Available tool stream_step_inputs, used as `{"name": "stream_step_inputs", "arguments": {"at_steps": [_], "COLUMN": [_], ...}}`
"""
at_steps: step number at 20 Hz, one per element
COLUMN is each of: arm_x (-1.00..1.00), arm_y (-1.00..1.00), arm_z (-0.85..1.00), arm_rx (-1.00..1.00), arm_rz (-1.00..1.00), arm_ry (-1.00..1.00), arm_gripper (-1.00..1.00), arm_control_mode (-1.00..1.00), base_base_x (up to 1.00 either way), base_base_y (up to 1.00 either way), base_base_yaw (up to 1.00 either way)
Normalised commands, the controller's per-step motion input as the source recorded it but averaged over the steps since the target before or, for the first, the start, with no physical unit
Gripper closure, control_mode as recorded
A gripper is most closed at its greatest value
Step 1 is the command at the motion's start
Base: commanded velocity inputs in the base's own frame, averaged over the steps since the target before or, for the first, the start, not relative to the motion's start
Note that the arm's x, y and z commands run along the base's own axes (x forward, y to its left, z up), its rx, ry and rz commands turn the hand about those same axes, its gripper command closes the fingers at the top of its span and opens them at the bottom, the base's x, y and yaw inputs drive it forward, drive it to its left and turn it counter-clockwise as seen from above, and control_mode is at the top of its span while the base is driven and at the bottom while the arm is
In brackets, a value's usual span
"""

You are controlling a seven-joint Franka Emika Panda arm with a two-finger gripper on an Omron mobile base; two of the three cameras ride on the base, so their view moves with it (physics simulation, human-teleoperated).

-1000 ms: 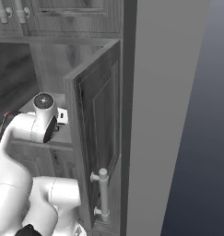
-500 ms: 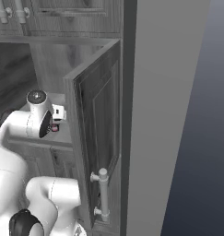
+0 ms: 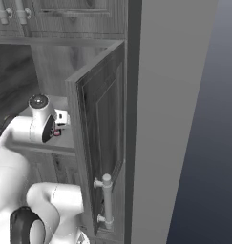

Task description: Stack two cans on top of the other two cans in the cabinet.

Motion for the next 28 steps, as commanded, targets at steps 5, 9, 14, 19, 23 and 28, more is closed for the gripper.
{"name": "stream_step_inputs", "arguments": {"at_steps": [5,9,14,19,23,28], "arm_x": [0.23,0.24,0.16,0.09,0.08,0.12], "arm_y": [0.00,0.00,0.07,0.14,0.10,0.00], "arm_z": [-0.19,-0.11,-0.05,-0.06,-0.11,-0.09], "arm_rx": [0.00,0.00,0.00,0.00,0.00,0.00], "arm_rz": [0.03,0.03,0.03,0.02,0.02,0.03], "arm_ry": [0.00,0.00,-0.01,0.00,0.00,-0.01], "arm_gripper": [-1.00,-1.00,-1.00,-1.00,-1.00,-1.00], "arm_control_mode": [-1.00,-1.00,-1.00,-1.00,-1.00,-1.00], "base_base_x": [0.00,0.00,0.00,0.00,0.00,0.00], "base_base_y": [0.00,0.00,0.00,0.00,0.00,0.00], "base_base_yaw": [0.00,0.00,0.00,0.00,0.00,0.00]}}
